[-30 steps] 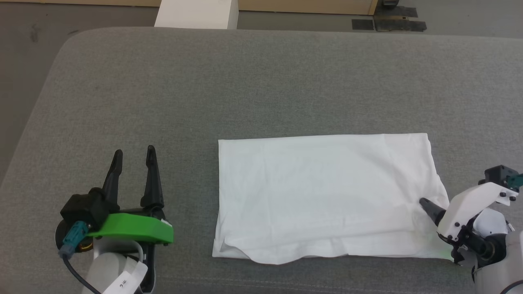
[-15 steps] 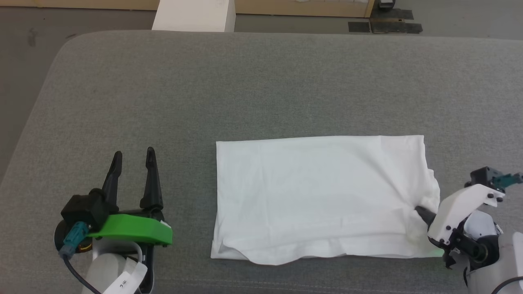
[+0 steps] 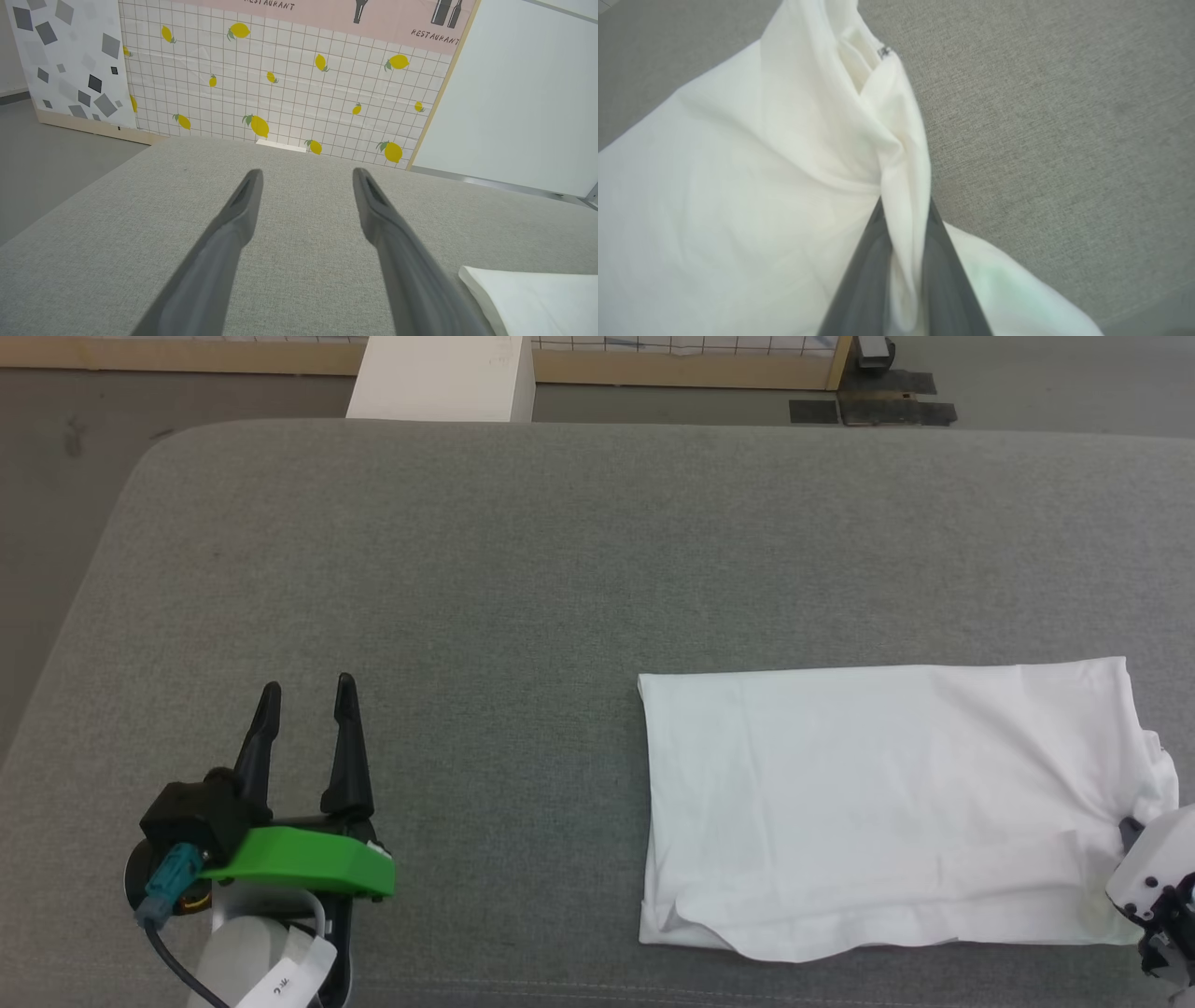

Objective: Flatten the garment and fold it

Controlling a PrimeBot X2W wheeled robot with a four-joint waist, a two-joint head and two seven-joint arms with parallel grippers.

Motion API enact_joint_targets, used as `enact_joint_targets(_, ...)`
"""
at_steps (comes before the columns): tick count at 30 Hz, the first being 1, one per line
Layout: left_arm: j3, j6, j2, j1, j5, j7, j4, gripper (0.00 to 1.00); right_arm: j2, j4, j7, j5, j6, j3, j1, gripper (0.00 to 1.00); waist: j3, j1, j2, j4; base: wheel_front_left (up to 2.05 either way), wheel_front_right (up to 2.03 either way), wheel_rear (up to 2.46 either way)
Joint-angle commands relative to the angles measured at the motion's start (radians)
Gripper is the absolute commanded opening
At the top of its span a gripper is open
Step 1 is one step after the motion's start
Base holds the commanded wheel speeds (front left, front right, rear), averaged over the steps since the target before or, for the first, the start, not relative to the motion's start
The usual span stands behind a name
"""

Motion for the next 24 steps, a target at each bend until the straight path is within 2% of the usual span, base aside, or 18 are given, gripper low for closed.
enact_joint_targets(1, 0.001, -0.005, -0.005, 0.003, 0.001, -0.005, 0.001, 1.0, -0.002, -0.012, 0.004, -0.012, -0.002, 0.003, 0.016, 0.0, -0.003, 0.0, 0.0, -0.001, 0.0, 0.0, 0.0)
enact_joint_targets(5, -0.004, -0.006, -0.005, 0.014, 0.002, -0.005, 0.006, 1.0, -0.002, -0.076, 0.015, -0.029, -0.002, 0.049, 0.058, 0.0, -0.015, 0.0, 0.0, -0.001, 0.0, 0.0, 0.0)
enact_joint_targets(8, -0.01, -0.007, -0.005, 0.022, 0.002, -0.005, 0.01, 1.0, -0.002, -0.169, 0.038, -0.004, -0.002, 0.133, 0.106, 0.0, -0.025, 0.0, 0.0, 0.003, 0.0, 0.0, 0.0)
enact_joint_targets(14, -0.016, -0.008, -0.005, 0.034, 0.002, -0.005, 0.014, 1.0, -0.002, -0.452, 0.141, 0.046, -0.002, 0.371, 0.216, 0.0, -0.037, 0.0, 0.0, 0.009, 0.0, 0.0, 0.0)
enact_joint_targets(18, -0.022, -0.008, -0.005, 0.03, 0.0, -0.005, 0.014, 1.0, -0.002, -0.6, 0.198, 0.019, -0.002, 0.544, 0.247, 0.0, -0.032, 0.0, 0.0, 0.015, 0.0, 0.0, 0.0)
enact_joint_targets(20, -0.025, -0.008, -0.005, 0.027, -0.001, -0.005, 0.015, 1.0, -0.002, -0.623, 0.22, 0.01, -0.002, 0.633, 0.24, 0.0, -0.029, 0.0, 0.0, 0.018, 0.0, 0.0, 0.0)
enact_joint_targets(24, -0.034, -0.007, -0.005, 0.015, -0.007, -0.005, 0.017, 1.0, -0.002, -0.578, 0.242, -0.005, -0.002, 0.779, 0.195, 0.0, -0.014, 0.0, 0.0, 0.031, 0.0, 0.0, 0.0)
